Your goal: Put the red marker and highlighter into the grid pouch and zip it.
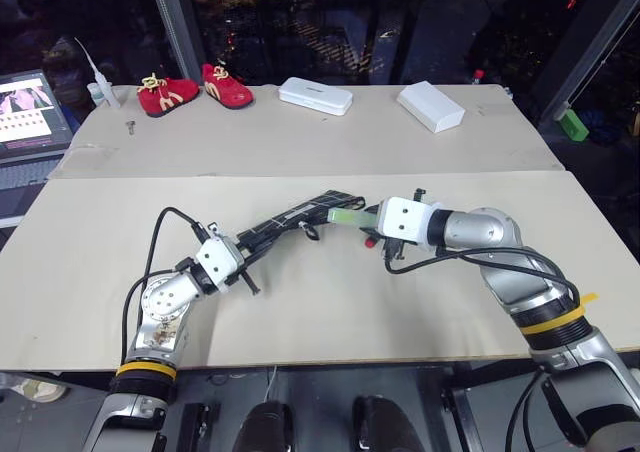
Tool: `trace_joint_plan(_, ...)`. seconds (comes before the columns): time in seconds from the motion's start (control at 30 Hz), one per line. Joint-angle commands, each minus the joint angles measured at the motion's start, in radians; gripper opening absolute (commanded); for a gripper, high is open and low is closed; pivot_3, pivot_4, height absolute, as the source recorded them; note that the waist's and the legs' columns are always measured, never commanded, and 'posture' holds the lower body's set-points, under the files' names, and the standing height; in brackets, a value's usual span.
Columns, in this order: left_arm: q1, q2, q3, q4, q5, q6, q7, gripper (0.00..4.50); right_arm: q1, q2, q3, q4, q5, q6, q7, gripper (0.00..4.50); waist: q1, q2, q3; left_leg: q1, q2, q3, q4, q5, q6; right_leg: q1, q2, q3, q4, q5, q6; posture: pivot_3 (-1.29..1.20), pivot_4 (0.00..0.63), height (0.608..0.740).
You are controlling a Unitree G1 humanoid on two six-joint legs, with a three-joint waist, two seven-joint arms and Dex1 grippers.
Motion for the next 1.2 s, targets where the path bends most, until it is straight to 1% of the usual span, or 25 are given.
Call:
trace_joint_plan(0.03,0.003,0.008,-0.01,-0.036,0.004,-0.013,-0.009,0.0,-0.039,-0.002,-0.04,0.006,0.002,-0.001,0.006,1.04,0.0,0.0,0.0,0.0,0.0,0.0,0.0,0.0,0.0,0.0,0.0,0.0,0.0,0.0,0.0,0.0,0.15,0.74)
trace_joint_plan(0.2,0.005,0.014,-0.012,-0.027,0.014,-0.025,-0.022,0.0,-0.045,-0.003,-0.044,0.0,0.003,0.044,0.036,1.04,-0.001,0.0,0.0,0.0,0.0,0.0,0.0,0.0,0.0,0.0,0.0,0.0,0.0,0.0,0.0,0.0,0.15,0.74)
trace_joint_plan(0.37,0.003,0.013,-0.016,-0.02,0.018,-0.032,-0.031,0.0,-0.047,0.034,0.022,-0.02,-0.059,0.029,0.037,1.04,-0.001,0.0,0.0,0.0,0.0,0.0,0.0,0.0,0.0,0.0,0.0,0.0,0.001,0.0,0.0,0.0,0.15,0.74)
trace_joint_plan(0.53,-0.014,0.008,-0.017,-0.02,0.005,-0.02,-0.035,0.0,-0.082,0.119,0.144,0.037,-0.194,-0.092,-0.015,1.04,-0.005,0.0,0.0,0.001,0.0,0.0,0.0,0.0,0.0,0.0,0.001,0.0,0.001,0.0,0.0,0.0,0.15,0.74)
trace_joint_plan(0.63,-0.02,0.007,-0.013,-0.021,-0.005,-0.013,-0.036,0.0,-0.124,0.161,0.18,0.101,-0.246,-0.176,-0.055,1.04,-0.003,0.0,0.0,0.001,0.0,0.001,0.0,0.0,0.0,-0.001,0.0,0.0,0.002,0.0,0.0,0.0,0.15,0.74)
trace_joint_plan(0.77,-0.024,0.003,-0.011,-0.022,-0.013,-0.006,-0.037,0.0,-0.173,0.23,0.201,0.194,-0.258,-0.304,-0.109,1.04,-0.001,0.0,0.0,0.001,0.0,0.001,0.0,0.0,0.0,0.0,0.0,0.0,0.002,0.0,0.0,0.0,0.15,0.74)
trace_joint_plan(0.87,-0.022,-0.001,-0.009,-0.025,-0.015,-0.003,-0.033,0.0,-0.182,0.267,0.195,0.231,-0.244,-0.344,-0.116,1.04,-0.001,0.0,0.0,0.001,0.0,0.003,0.0,0.0,-0.001,0.0,0.0,0.0,0.002,0.0,0.0,0.0,0.15,0.74)
trace_joint_plan(0.93,-0.019,-0.003,-0.009,-0.028,-0.014,-0.002,-0.031,0.0,-0.174,0.281,0.179,0.238,-0.211,-0.336,-0.09,1.04,-0.001,0.0,0.0,0.001,0.0,0.004,0.0,0.0,-0.001,0.0,0.0,0.0,0.002,0.0,0.0,0.0,0.15,0.74)
trace_joint_plan(0.97,-0.016,-0.003,-0.008,-0.03,-0.014,-0.002,-0.031,0.0,-0.169,0.283,0.168,0.236,-0.193,-0.318,-0.073,1.54,-0.001,0.0,0.0,0.001,0.0,0.004,0.0,0.0,-0.001,0.0,0.0,0.0,0.002,0.0,0.0,0.0,0.15,0.74)
trace_joint_plan(1.0,-0.014,-0.003,-0.008,-0.031,-0.013,-0.002,-0.03,0.0,-0.165,0.284,0.16,0.235,-0.181,-0.307,-0.062,1.54,-0.001,0.0,0.0,0.001,0.0,0.004,0.0,0.0,0.0,0.0,0.0,0.0,0.002,0.0,0.0,0.0,0.15,0.74)
trace_joint_plan(1.03,-0.012,-0.003,-0.007,-0.033,-0.013,-0.002,-0.029,0.0,-0.161,0.28,0.149,0.232,-0.167,-0.293,-0.049,2.16,-0.001,0.0,0.0,0.001,0.0,0.004,0.0,0.0,-0.001,0.0,0.0,0.0,0.002,0.0,0.0,0.0,0.15,0.74)
trace_joint_plan(1.07,-0.009,-0.003,-0.005,-0.034,-0.013,-0.002,-0.027,0.0,-0.161,0.273,0.136,0.232,-0.162,-0.285,-0.048,2.37,-0.002,0.0,0.0,0.001,0.0,0.004,0.0,0.0,-0.001,0.0,0.0,0.0,0.002,0.0,0.0,0.0,0.15,0.74)
trace_joint_plan(1.1,-0.007,-0.003,-0.004,-0.035,-0.012,-0.002,-0.027,0.0,-0.167,0.265,0.12,0.241,-0.161,-0.288,-0.059,2.76,-0.002,0.0,0.0,0.001,0.0,0.003,0.0,0.0,-0.001,0.0,0.0,0.0,0.002,0.0,0.0,0.0,0.15,0.74)
trace_joint_plan(1.13,-0.005,-0.003,-0.003,-0.036,-0.012,-0.002,-0.026,0.0,-0.172,0.261,0.108,0.247,-0.161,-0.292,-0.066,3.03,-0.002,0.0,0.0,0.001,0.0,0.003,0.0,0.0,-0.001,0.0,0.0,0.0,0.002,0.0,0.0,0.0,0.15,0.74)
trace_joint_plan(1.17,-0.003,-0.003,-0.002,-0.037,-0.011,-0.002,-0.026,0.0,-0.174,0.246,0.084,0.245,-0.131,-0.288,-0.044,3.43,-0.002,0.0,0.0,0.001,0.0,0.003,0.0,0.0,-0.001,0.0,0.0,0.0,0.002,0.0,0.0,0.0,0.15,0.74)
trace_joint_plan(1.2,-0.002,-0.003,-0.002,-0.039,-0.011,-0.003,-0.026,0.0,-0.172,0.23,0.062,0.24,-0.097,-0.29,-0.019,3.43,-0.002,0.0,0.0,0.001,0.0,0.003,0.0,0.0,-0.001,0.0,0.0,0.0,0.002,0.0,0.0,0.0,0.15,0.74)
